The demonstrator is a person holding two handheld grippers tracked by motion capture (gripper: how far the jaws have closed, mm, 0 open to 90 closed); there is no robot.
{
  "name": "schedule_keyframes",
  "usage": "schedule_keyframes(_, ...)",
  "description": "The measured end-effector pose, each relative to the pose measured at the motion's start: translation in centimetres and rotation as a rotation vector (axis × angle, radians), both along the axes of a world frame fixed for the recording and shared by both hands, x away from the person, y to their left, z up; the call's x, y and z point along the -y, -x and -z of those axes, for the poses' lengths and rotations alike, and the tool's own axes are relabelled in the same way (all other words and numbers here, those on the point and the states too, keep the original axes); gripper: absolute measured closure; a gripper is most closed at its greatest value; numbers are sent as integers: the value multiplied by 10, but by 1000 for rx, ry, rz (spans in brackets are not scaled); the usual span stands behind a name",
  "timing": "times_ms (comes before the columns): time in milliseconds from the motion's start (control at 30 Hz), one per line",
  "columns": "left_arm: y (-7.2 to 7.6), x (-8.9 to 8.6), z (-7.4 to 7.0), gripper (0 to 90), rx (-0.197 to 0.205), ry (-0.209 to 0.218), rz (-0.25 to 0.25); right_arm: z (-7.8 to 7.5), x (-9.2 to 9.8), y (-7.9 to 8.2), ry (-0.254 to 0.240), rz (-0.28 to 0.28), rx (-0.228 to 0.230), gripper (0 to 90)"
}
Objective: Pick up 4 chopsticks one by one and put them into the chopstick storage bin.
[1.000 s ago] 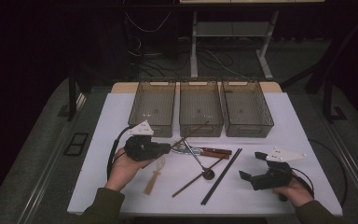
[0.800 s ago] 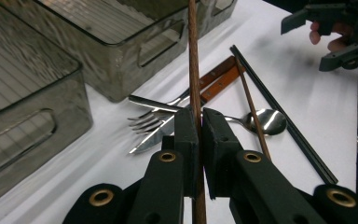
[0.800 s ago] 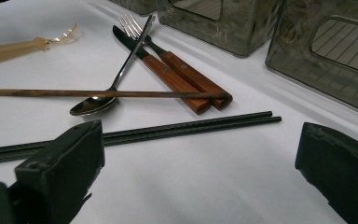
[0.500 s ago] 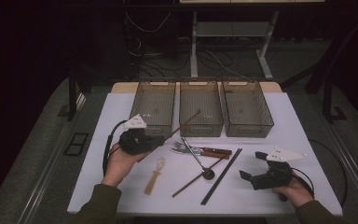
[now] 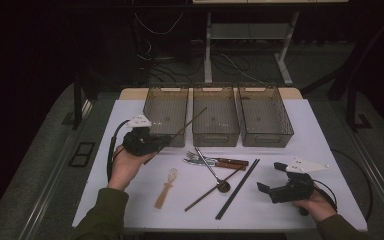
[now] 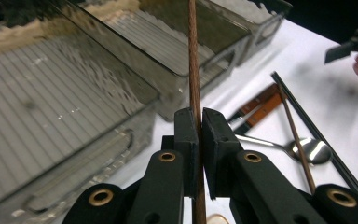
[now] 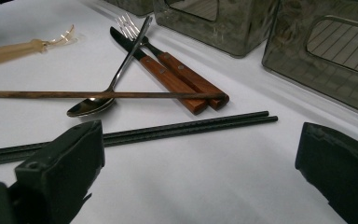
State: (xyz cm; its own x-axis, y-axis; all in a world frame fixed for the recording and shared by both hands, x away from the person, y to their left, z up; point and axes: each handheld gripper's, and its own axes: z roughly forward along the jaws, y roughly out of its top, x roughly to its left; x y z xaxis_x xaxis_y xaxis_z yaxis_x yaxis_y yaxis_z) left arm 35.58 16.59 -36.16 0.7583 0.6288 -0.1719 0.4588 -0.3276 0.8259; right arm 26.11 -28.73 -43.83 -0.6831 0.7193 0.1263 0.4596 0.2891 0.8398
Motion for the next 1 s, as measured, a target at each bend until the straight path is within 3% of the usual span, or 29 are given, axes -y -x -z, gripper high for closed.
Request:
schedule_keyframes(400,-30,-5,-14,839,12,-13,-85,0,0,0,-2,2,1,14)
schedule_keyframes(767,-62,-10,-14,839,-3,7,-181,-1,1,1,-4,4,5,15)
schedule_keyframes(1000,-83,-7,-11,840,3,-79,-234,-1,2,1,-9,9,5,14)
